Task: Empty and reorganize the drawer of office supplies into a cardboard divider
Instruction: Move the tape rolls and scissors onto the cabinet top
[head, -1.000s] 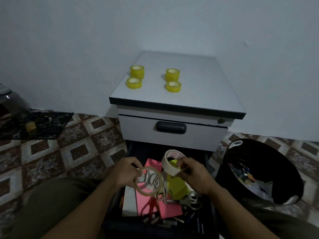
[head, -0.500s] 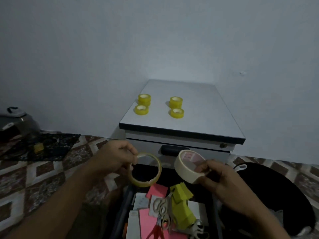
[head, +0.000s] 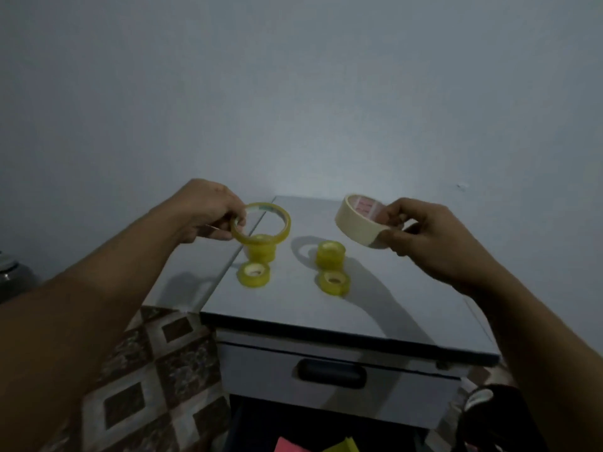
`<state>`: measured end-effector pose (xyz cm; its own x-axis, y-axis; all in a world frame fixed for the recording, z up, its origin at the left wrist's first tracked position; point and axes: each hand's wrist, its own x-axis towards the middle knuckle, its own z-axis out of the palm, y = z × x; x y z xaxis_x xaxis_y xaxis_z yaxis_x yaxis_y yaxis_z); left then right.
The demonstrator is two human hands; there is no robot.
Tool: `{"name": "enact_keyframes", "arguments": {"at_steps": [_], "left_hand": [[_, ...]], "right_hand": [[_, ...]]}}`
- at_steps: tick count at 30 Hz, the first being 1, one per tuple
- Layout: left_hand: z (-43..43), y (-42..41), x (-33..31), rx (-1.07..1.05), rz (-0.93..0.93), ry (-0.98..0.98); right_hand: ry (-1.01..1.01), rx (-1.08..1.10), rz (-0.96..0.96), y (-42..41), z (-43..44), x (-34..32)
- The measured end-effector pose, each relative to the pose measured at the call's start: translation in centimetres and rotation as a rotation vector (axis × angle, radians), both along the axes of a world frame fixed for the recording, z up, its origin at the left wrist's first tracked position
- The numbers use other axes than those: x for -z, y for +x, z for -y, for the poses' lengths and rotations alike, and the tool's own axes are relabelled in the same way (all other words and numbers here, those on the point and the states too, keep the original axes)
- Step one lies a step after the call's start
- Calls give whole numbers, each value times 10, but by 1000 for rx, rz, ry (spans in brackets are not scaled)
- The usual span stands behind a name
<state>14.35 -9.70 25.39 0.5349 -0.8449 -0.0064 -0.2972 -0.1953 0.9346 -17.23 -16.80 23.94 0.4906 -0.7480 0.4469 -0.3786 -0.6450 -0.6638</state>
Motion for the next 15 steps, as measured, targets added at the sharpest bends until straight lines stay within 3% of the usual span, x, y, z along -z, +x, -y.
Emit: {"name": "enact_keyframes", "arguments": {"at_steps": [9, 15], "left_hand": [[122, 45, 41, -147, 24, 98], [149, 52, 66, -98, 77, 222]], "right_hand": [[62, 87, -147, 76, 116, 22], [111, 39, -328, 106, 137, 45]]}}
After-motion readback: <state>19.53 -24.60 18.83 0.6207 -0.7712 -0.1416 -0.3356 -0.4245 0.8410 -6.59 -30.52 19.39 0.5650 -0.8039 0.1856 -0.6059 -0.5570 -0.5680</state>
